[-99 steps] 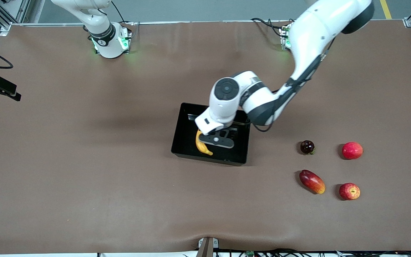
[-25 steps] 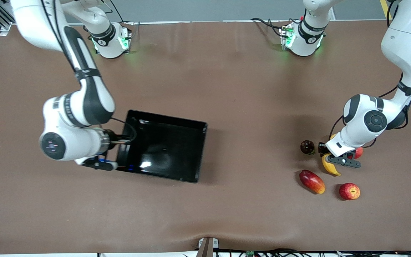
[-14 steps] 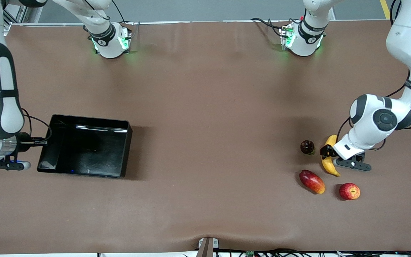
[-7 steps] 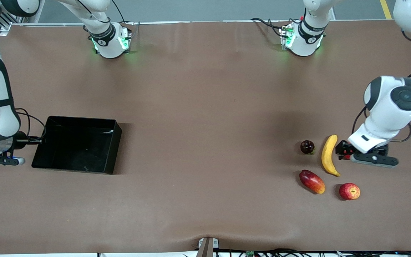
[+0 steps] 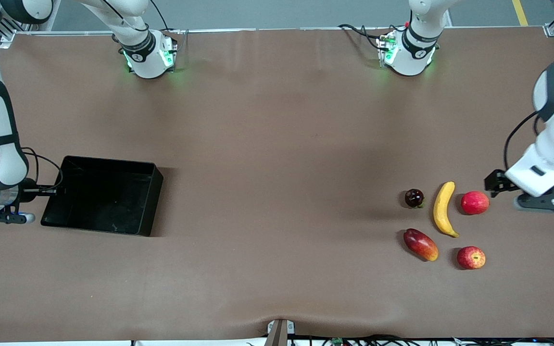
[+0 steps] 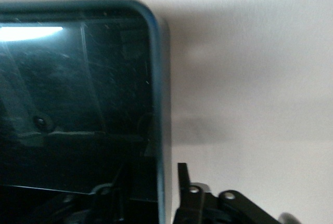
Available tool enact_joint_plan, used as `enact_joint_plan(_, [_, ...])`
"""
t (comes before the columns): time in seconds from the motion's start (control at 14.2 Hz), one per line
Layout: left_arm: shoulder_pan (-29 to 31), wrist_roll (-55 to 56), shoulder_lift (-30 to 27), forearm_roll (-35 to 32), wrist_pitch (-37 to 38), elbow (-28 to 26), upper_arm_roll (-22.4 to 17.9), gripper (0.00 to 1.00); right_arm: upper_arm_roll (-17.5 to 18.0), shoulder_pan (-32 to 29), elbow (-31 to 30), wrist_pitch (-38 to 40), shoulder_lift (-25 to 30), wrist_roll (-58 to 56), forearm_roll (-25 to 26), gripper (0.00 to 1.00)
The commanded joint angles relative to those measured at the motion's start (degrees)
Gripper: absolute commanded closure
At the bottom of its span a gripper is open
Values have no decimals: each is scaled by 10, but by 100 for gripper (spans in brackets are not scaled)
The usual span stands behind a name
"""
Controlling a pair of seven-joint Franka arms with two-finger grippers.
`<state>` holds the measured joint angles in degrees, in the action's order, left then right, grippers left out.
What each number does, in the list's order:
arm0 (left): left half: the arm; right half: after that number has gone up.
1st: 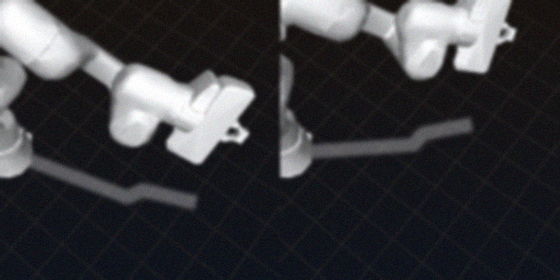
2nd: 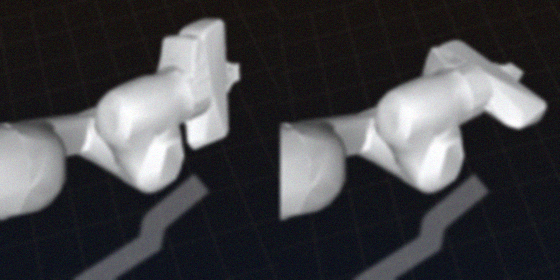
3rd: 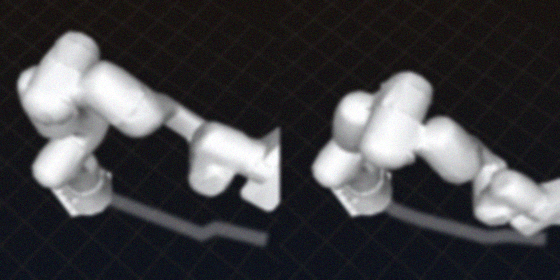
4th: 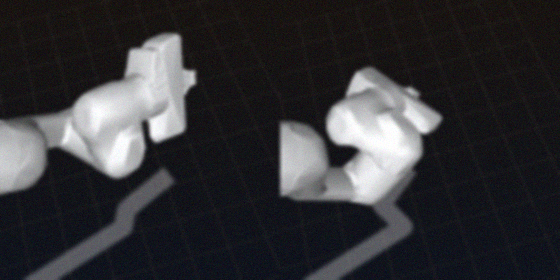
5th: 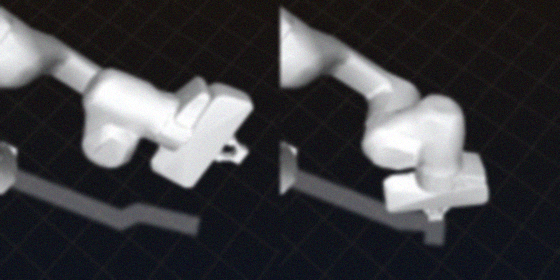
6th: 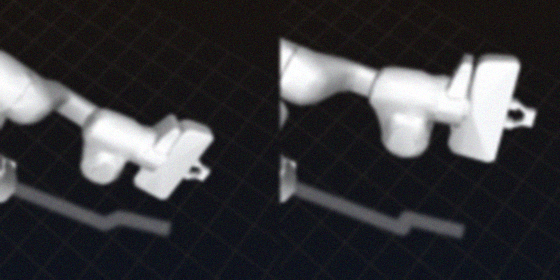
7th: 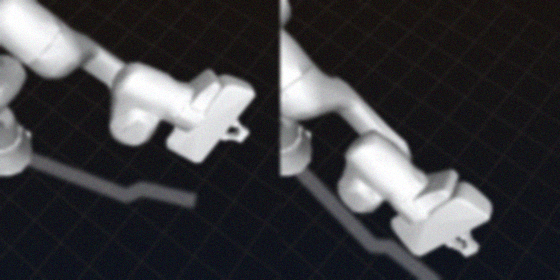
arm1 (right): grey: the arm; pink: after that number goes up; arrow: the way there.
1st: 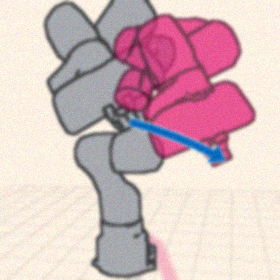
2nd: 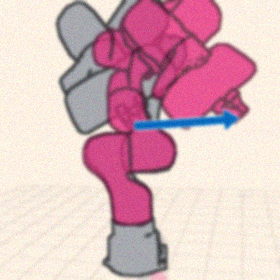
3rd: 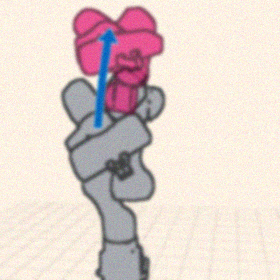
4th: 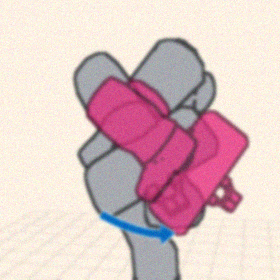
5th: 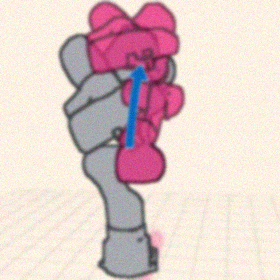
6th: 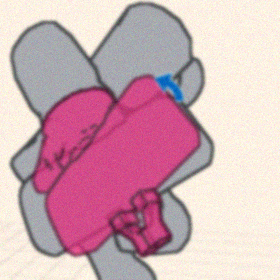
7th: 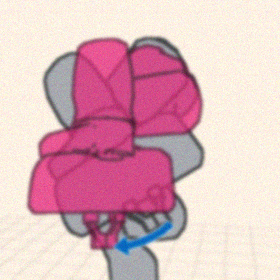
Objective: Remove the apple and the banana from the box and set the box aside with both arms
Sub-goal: 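Release the tray with the right gripper and lift the left gripper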
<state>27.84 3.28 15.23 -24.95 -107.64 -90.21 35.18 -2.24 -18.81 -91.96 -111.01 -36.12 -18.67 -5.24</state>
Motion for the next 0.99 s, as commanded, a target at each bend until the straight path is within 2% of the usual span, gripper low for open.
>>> enact_joint_plan(0.0, [5, -9, -24, 17, 33, 11, 2, 0, 5, 7, 81, 48, -2, -6, 3, 0])
enact_joint_plan(0.21, [4, -8, -70, 45, 65, 11, 2, 0, 5, 9, 163, 119, -2, 22, 0, 0])
enact_joint_plan(0.49, [6, 5, -119, 121, 136, 12, -4, 0, 18, 39, 244, 184, 21, 145, -2, 0])
enact_joint_plan(0.64, [12, 31, -129, 153, 159, 13, -10, 0, 17, 74, 244, 234, 60, 154, 0, 0])
enact_joint_plan(0.85, [19, 59, -150, 189, 183, 15, -10, 0, 20, 112, 239, 244, 105, 152, -2, 0])
enact_joint_plan(0.92, [19, 62, -155, 189, 190, 15, -10, 0, 18, 144, 228, 250, 130, 154, 8, 0])
